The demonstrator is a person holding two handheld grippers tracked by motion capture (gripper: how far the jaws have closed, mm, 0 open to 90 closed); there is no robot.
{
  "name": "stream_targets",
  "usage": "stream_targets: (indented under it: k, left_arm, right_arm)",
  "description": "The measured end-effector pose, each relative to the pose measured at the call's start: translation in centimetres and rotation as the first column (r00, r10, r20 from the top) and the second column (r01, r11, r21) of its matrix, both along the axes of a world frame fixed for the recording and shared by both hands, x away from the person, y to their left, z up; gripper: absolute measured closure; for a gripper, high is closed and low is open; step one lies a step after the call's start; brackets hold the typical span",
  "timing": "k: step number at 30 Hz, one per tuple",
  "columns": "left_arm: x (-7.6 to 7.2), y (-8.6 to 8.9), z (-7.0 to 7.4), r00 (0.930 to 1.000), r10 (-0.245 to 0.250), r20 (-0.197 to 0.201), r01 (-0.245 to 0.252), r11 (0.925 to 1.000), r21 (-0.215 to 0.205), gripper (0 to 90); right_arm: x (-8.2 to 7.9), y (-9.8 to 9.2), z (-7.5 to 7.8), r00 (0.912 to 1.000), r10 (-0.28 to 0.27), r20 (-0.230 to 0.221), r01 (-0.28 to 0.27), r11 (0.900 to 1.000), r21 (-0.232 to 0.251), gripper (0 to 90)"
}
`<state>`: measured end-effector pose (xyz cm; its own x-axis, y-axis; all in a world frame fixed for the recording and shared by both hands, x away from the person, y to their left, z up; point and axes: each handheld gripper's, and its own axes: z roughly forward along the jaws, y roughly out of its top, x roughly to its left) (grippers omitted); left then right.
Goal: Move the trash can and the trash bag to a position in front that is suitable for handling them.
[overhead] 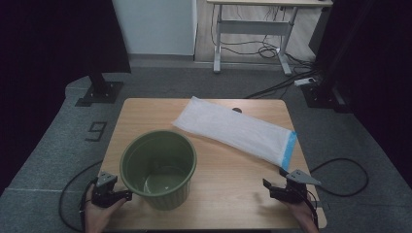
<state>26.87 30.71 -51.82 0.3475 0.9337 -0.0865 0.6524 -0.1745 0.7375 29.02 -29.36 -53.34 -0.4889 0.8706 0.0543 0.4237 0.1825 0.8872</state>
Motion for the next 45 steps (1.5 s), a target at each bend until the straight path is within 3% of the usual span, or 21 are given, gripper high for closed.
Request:
stream_targets:
  k: [3, 10, 13, 17, 21, 24, 26, 31, 33, 35, 45]
  left_arm:
    - [-0.3, 0.0, 0.2, 0.9999, -0.005, 0.01, 0.005, 1.0, 0.002, 13.3]
    - [-1.6, -0.5, 1.2, 0.9988, -0.029, 0.038, 0.03, 0.9995, -0.007, 13.7]
    - [-2.7, -0.7, 1.5, 0.9978, -0.045, 0.048, 0.046, 0.9986, -0.024, 13.6]
    - [-3.8, -1.0, 1.4, 0.9973, -0.063, 0.038, 0.063, 0.998, 0.0, 12.9]
    - [-5.5, -1.5, 1.1, 0.9953, -0.087, 0.043, 0.088, 0.9961, -0.013, 12.4]
    - [-7.0, -2.3, 1.0, 0.988, -0.141, 0.063, 0.143, 0.9892, -0.032, 10.8]
    - [-7.4, -3.0, 1.2, 0.9783, -0.191, 0.081, 0.194, 0.9801, -0.041, 9.9]
    - [-7.0, -5.3, 2.0, 0.9465, -0.311, 0.088, 0.313, 0.9495, -0.018, 6.7]
    - [-6.6, -5.9, 2.0, 0.939, -0.335, 0.079, 0.337, 0.9415, -0.013, 5.6]
    - [-6.1, -6.3, 2.1, 0.94, -0.334, 0.072, 0.334, 0.9425, 0.004, 3.7]
    - [-4.2, -6.6, 2.4, 0.9397, -0.331, 0.084, 0.333, 0.9429, -0.005, 3.6]
  right_arm:
    - [0.0, 0.0, -0.2, 0.9999, -0.008, -0.015, 0.007, 1.0, -0.003, 16.4]
    - [0.0, 0.0, 0.1, 1.0, -0.007, -0.006, 0.007, 1.0, 0.009, 16.4]
    - [0.2, -0.1, 0.0, 0.9998, -0.014, -0.011, 0.014, 1.0, 0.004, 16.4]
    - [0.4, -0.2, 0.1, 0.9999, -0.012, -0.009, 0.012, 1.0, 0.007, 16.5]
    - [0.5, -0.5, -0.2, 0.9997, -0.007, -0.024, 0.007, 1.0, 0.008, 16.5]
    - [0.7, -0.6, -0.3, 0.9996, -0.002, -0.027, 0.003, 1.0, 0.012, 16.5]
    - [0.7, -0.6, -0.3, 0.9996, -0.003, -0.029, 0.004, 1.0, 0.013, 16.5]
    - [0.7, -0.7, -0.2, 0.9995, -0.005, -0.031, 0.006, 1.0, 0.014, 16.5]
    - [0.7, -0.7, -0.3, 0.9993, -0.004, -0.037, 0.004, 1.0, 0.014, 16.5]
    - [0.8, -0.8, -0.5, 0.9991, -0.005, -0.042, 0.006, 1.0, 0.008, 16.5]
    - [0.5, -1.1, -0.6, 0.999, -0.02, -0.04, 0.021, 1.0, 0.006, 16.5]
